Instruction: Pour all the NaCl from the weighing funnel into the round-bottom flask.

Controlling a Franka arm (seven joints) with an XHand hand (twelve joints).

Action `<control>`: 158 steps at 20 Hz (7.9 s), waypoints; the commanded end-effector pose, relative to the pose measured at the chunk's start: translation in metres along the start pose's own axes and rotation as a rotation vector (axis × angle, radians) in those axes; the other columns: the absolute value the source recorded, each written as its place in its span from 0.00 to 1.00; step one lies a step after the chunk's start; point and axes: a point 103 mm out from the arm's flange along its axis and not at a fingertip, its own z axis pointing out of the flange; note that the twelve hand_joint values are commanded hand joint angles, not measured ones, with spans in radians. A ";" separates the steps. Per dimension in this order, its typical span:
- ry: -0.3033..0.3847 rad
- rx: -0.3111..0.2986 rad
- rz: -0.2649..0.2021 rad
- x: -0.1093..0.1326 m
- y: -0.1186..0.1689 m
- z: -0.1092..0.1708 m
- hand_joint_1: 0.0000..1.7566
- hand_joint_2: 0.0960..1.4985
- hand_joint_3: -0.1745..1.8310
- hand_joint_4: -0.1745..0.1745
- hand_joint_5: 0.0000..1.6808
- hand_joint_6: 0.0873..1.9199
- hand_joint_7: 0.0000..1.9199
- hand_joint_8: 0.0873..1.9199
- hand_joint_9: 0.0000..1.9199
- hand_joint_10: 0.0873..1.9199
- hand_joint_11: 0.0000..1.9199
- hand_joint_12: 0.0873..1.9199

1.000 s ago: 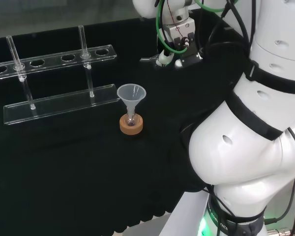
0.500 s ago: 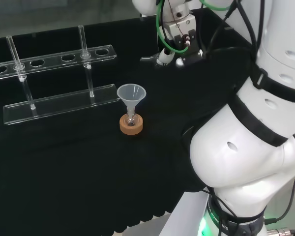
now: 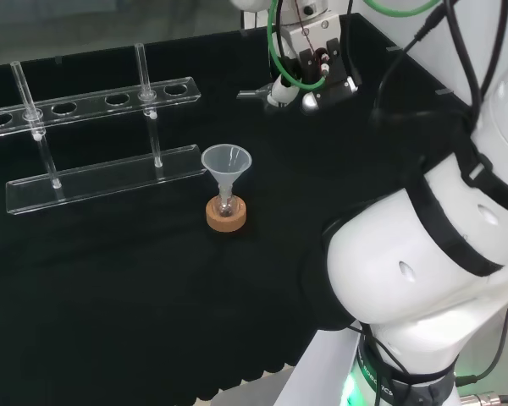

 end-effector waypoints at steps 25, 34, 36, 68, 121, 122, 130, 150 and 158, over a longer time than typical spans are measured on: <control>-0.199 0.132 -0.032 0.041 -0.038 0.021 0.65 0.66 0.00 1.00 0.87 0.05 0.31 0.31 0.50 0.13 0.41 0.51; -0.232 0.145 -0.049 0.044 -0.039 0.023 0.65 0.66 0.00 1.00 0.87 0.05 0.31 0.31 0.50 0.13 0.42 0.51; -0.243 0.148 -0.053 0.045 -0.039 0.024 0.65 0.66 0.00 1.00 0.87 0.05 0.31 0.31 0.50 0.13 0.42 0.51; -0.347 0.196 -0.057 0.051 -0.033 0.021 0.65 0.66 0.00 1.00 0.87 0.05 0.30 0.31 0.49 0.12 0.42 0.51; -0.510 0.253 0.000 0.067 -0.030 0.011 0.65 0.66 0.00 1.00 0.87 0.06 0.30 0.31 0.49 0.12 0.42 0.50; -0.514 0.254 0.000 0.067 -0.030 0.011 0.65 0.66 0.00 1.00 0.87 0.06 0.30 0.31 0.49 0.12 0.42 0.50; -0.534 0.258 0.000 0.070 -0.029 0.009 0.65 0.66 0.00 1.00 0.86 0.06 0.30 0.31 0.49 0.12 0.42 0.50; -0.571 0.266 0.000 0.071 -0.027 0.007 0.65 0.66 0.00 1.00 0.86 0.06 0.29 0.31 0.49 0.12 0.41 0.50; -0.570 0.263 0.003 0.072 -0.028 0.006 0.65 0.66 0.00 1.00 0.86 0.07 0.29 0.31 0.49 0.12 0.41 0.51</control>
